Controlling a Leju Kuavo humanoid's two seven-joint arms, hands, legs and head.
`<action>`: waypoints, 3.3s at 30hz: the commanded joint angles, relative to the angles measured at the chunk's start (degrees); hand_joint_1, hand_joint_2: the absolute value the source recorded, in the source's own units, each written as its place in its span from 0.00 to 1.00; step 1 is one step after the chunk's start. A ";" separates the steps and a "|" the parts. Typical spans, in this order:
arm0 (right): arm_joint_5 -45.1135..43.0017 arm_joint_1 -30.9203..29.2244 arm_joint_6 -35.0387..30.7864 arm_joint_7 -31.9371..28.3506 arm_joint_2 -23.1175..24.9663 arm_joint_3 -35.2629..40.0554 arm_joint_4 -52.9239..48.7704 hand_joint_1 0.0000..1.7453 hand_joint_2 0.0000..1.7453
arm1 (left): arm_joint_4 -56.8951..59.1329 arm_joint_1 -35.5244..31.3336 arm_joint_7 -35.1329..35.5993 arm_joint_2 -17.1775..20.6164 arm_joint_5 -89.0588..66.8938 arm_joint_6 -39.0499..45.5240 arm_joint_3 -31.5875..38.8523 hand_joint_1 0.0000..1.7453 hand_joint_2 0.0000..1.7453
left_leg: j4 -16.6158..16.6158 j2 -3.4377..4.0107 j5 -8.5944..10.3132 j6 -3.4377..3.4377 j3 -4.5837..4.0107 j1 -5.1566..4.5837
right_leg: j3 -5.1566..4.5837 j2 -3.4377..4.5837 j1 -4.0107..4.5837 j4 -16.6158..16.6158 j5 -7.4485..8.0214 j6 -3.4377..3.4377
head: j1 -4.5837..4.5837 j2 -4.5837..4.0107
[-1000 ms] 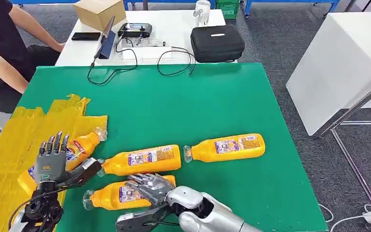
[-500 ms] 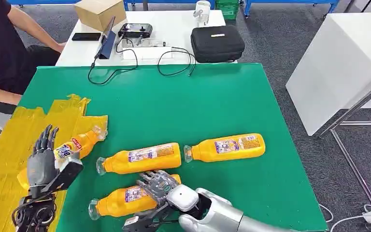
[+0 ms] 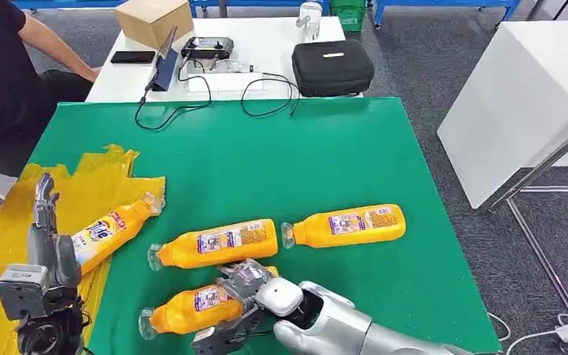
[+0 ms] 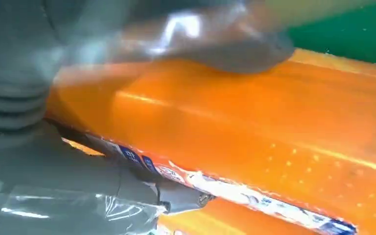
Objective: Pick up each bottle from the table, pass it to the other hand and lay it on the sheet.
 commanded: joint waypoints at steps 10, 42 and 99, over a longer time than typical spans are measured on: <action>-22.69 13.40 -19.85 -11.00 -5.11 -17.91 -14.07 1.00 1.00 | -5.85 3.79 1.56 -7.78 18.17 -13.65 3.07 0.00 0.00 | -0.01 -0.13 -0.06 0.02 0.01 0.00 | 0.10 -0.18 0.01 -0.04 -0.08 0.05 | 0.00 0.00; -27.51 25.19 -30.54 -25.11 -3.23 -29.37 -29.20 1.00 1.00 | -8.53 11.79 12.64 -14.56 34.53 -32.23 -3.83 0.00 1.00 | -0.02 -0.03 -0.13 -0.05 -0.20 -0.05 | -0.16 -0.05 -0.03 -0.04 -0.07 0.06 | -0.02 0.00; -13.25 5.66 -29.10 -11.17 7.00 -13.01 -6.10 1.00 1.00 | -1.76 8.08 17.20 -8.92 34.77 -30.79 -10.96 0.00 1.00 | -0.06 0.11 -0.10 -0.09 -0.13 -0.03 | -0.13 0.08 0.05 -0.03 -0.03 0.02 | 0.00 0.00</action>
